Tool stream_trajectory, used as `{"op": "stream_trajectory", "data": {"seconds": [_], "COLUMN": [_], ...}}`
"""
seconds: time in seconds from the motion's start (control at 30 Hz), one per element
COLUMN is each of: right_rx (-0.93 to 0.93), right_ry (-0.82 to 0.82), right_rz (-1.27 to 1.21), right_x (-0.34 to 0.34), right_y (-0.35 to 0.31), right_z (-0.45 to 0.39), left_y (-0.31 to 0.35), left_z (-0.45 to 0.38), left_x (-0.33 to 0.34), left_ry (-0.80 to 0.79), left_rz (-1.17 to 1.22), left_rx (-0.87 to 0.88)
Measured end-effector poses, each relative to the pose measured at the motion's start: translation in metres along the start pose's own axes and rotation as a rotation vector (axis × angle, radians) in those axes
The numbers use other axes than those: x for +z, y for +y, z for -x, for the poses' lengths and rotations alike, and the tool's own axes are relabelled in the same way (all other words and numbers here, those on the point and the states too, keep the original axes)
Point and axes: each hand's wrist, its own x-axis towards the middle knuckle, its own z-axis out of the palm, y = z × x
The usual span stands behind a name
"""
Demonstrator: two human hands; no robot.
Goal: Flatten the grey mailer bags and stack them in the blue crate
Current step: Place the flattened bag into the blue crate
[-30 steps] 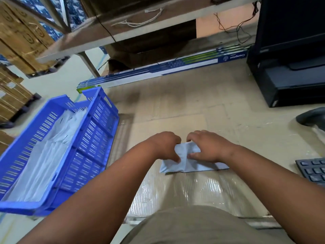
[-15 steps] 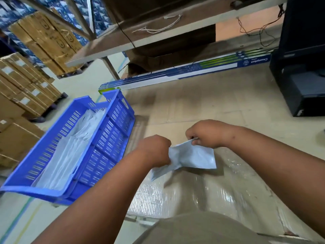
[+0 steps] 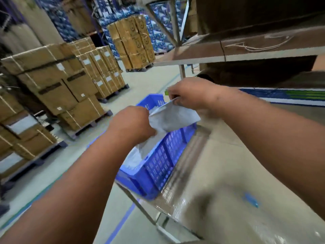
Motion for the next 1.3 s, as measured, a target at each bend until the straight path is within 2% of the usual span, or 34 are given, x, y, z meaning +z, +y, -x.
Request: {"op": "stream_trajectory", "data": {"seconds": [0.13, 0.27, 0.53, 0.77, 0.93, 1.17, 1.3], "right_rx": [-0.074, -0.09, -0.059, 0.049, 0.074, -0.019, 0.07], "right_ry": [-0.007, -0.084, -0.439, -0.813, -1.044, -1.166, -1.142], "right_rz": [0.05, 0.025, 0.004, 0.031, 0.152, 0.39, 0.308], "right_x": [-0.008, 0.009, 0.081, 0.112, 0.141, 0.179, 0.191], "right_y": [-0.034, -0.056, -0.042, -0.046, -0.06, -0.072, -0.071], "right_z": [-0.07, -0.114, -0.131, -0.136, -0.137, -0.148, -0.148], "left_y": [-0.056, -0.076, -0.079, -0.066, -0.053, -0.04, -0.036], "left_z": [-0.002, -0.008, -0.018, -0.026, -0.033, -0.048, -0.052], "left_x": [0.002, 0.031, 0.091, 0.116, 0.148, 0.178, 0.183], "left_ry": [-0.013, -0.051, -0.289, -0.563, -0.609, -0.734, -0.766], "left_rz": [0.07, 0.136, 0.265, 0.23, 0.189, 0.13, 0.134], "left_rx": [-0.111, -0.129, -0.04, 0.091, 0.132, 0.184, 0.153]}}
